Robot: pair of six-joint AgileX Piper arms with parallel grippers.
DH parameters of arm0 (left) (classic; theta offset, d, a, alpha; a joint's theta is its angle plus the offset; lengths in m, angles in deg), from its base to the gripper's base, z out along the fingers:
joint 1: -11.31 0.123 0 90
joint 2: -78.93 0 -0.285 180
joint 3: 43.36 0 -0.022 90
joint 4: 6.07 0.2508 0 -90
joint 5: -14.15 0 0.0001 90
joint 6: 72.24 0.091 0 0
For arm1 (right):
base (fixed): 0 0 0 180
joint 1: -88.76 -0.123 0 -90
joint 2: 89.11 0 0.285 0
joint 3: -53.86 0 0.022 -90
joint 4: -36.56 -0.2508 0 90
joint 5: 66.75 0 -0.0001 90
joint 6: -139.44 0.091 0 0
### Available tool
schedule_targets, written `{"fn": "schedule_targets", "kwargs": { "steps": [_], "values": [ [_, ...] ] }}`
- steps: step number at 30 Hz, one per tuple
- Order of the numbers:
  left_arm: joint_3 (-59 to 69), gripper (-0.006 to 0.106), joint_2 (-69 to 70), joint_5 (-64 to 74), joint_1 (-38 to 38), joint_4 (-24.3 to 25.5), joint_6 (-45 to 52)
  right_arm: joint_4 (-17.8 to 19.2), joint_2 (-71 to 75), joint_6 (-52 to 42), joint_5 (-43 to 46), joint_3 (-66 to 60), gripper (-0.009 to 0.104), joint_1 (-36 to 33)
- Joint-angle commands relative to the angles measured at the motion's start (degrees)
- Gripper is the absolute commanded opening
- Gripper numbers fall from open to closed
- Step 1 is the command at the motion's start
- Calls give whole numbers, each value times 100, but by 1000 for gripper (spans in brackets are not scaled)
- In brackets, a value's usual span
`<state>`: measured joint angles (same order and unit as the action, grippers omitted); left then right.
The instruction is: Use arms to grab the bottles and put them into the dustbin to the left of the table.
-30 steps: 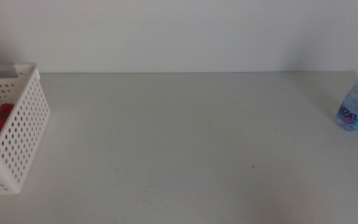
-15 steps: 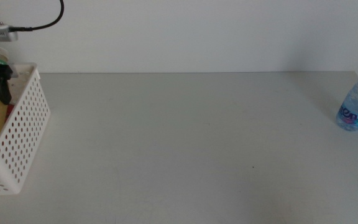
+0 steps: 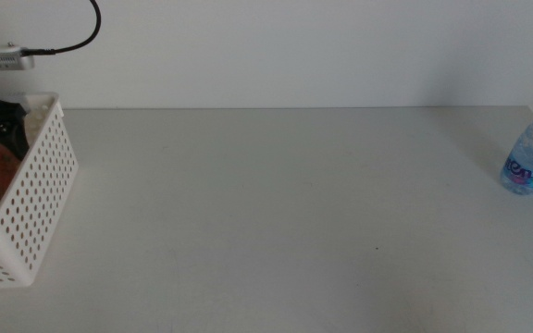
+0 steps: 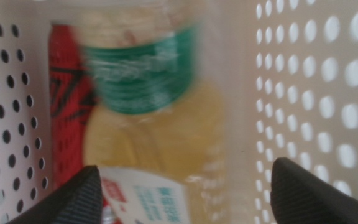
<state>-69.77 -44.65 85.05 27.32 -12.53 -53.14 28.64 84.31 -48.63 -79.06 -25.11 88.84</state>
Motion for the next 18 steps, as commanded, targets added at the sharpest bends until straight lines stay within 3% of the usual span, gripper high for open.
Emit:
{"fn": "schedule_targets", "kwargs": {
  "steps": [1, 10, 18],
  "values": [
    [-184, 94, 537, 452, 1, -226, -146, 33, 81, -49, 428, 65, 68, -15],
    [-184, 94, 1776, 367, -197, -493, -192, 33, 81, -49, 428, 65, 68, -15],
    [-178, 94, 3151, 456, -999, -502, 294, 33, 81, -49, 428, 65, 68, -15]
  ]
}}
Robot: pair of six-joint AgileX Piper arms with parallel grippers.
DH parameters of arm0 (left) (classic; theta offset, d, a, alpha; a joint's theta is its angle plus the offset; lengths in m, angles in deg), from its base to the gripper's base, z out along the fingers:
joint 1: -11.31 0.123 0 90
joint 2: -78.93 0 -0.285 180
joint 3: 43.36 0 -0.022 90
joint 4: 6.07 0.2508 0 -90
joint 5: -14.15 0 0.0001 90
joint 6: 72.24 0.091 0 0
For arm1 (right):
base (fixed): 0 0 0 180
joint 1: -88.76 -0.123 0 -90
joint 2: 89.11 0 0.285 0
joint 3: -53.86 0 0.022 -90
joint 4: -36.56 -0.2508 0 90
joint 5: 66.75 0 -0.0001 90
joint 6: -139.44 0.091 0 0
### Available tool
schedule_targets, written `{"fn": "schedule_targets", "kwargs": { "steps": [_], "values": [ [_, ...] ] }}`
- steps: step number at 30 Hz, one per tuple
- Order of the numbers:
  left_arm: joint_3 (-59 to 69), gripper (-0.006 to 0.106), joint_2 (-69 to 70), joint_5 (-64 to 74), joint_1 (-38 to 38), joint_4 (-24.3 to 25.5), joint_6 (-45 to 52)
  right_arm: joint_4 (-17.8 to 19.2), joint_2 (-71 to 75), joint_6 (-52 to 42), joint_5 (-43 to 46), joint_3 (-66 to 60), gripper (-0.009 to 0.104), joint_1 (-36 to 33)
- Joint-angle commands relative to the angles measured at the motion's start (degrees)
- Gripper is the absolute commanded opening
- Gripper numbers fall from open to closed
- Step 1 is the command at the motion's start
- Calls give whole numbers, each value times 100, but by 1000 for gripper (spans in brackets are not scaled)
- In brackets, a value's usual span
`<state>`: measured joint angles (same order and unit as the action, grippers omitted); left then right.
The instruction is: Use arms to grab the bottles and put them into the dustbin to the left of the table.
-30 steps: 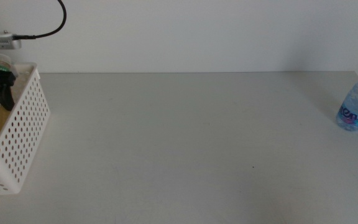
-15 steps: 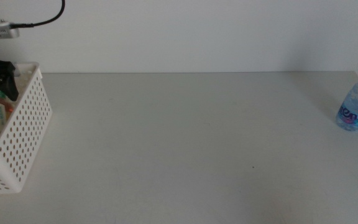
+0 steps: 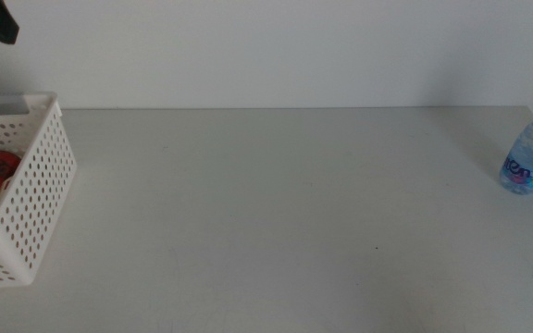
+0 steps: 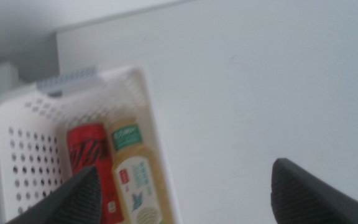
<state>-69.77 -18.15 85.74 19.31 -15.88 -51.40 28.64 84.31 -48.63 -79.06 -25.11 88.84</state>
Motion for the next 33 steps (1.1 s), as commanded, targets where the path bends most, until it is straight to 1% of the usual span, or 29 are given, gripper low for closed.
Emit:
{"fn": "schedule_targets", "kwargs": {
  "steps": [1, 4, 6, 7, 10, 13, 17, 20, 22, 27, 33],
  "values": [
    [-178, 94, 634, 379, -355, -168, 125, 33, 81, -49, 428, 65, 68, -15],
    [51, 94, 1154, 67, -829, -122, -7, 33, 81, -49, 428, 65, 68, -15],
    [587, 94, 1657, -585, -1176, -108, -58, 33, 81, -49, 428, 65, 68, -15],
    [930, 94, 1875, -794, -1313, -108, -62, 33, 81, -49, 428, 65, 68, -15],
    [2061, 94, 2704, -2037, -1776, -101, -68, 33, 81, -49, 428, 65, 68, -15],
    [3314, 94, 3505, -3246, -2262, -76, -287, 33, 81, -49, 428, 65, 68, -15],
    [4862, 94, 4516, -4414, -2814, 232, -831, 33, 81, -49, 428, 65, 68, -15],
    [5576, 94, 5153, -4586, -3156, 436, -1363, 33, 81, -49, 428, 65, 68, -15],
    [5883, 94, 5447, -4581, -3371, 478, -1581, 33, 81, -49, 428, 65, 68, -15],
    [6258, 94, 5956, -4568, -3711, 478, -1635, 33, 81, -49, 428, 65, 68, -15],
    [6455, 94, 6127, -4359, -3832, 451, -1646, 33, 81, -49, 428, 65, 68, -15]
  ]
}}
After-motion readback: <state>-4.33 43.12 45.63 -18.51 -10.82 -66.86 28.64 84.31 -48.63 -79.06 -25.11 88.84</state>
